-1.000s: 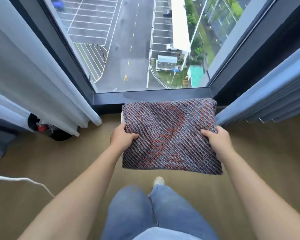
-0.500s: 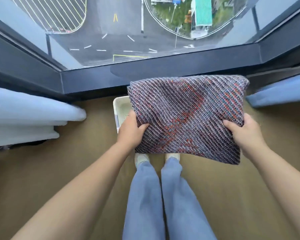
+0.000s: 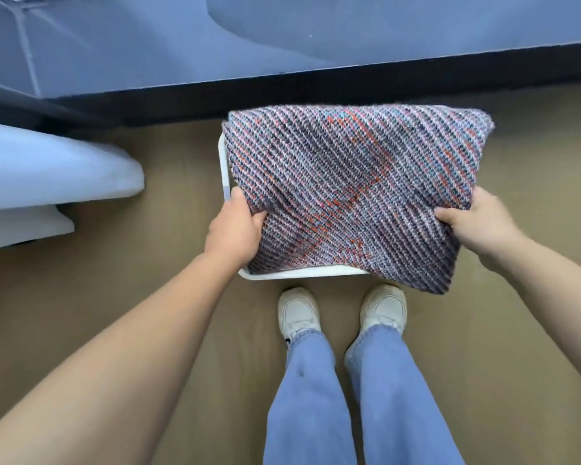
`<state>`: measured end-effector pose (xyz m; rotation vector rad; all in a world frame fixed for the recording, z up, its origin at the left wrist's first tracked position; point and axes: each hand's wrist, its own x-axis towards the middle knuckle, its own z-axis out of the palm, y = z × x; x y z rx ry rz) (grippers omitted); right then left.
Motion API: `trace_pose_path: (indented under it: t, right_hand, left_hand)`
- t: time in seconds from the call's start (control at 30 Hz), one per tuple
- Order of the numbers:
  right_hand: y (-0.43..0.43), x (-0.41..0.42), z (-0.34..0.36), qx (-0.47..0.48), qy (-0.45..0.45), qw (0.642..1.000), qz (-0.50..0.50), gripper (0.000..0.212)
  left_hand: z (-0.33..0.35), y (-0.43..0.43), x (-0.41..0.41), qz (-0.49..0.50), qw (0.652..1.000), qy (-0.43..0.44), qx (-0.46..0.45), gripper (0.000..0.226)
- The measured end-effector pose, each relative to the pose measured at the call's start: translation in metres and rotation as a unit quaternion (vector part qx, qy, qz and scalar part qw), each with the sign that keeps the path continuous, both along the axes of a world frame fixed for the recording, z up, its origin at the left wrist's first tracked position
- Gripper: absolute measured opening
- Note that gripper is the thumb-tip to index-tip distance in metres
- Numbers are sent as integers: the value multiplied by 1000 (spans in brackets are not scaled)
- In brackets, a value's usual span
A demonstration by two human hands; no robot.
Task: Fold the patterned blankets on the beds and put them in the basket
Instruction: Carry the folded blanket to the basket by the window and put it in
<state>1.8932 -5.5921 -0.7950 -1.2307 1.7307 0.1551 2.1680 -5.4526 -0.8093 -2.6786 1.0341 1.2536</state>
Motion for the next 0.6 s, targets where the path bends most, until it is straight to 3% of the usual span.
trace_pose_path:
  t: [0.17,0.33,0.43,0.53,0.6]
  right_hand:
    - [-11,14,-17,20,88,992,87,30]
    - [-25,30,-27,33,210,944,252,10]
    - [-25,38,-39,24,254,915,311,23]
    - [-19,40,-53,-4,254,910,326,34]
    - [-13,38,-58,-35,237,916,321,49]
  left_hand:
    - [-16,-2,7,-13,998,-1,68,31]
    - [-36,-24,0,-83,985,-27,147,34]
    - [-45,-35,-10,-105,976,-34,185,36]
    - [-56,-37,-17,-94,978,-46,181,35]
    - [-58,-34,-20,-75,983,-60,154,52]
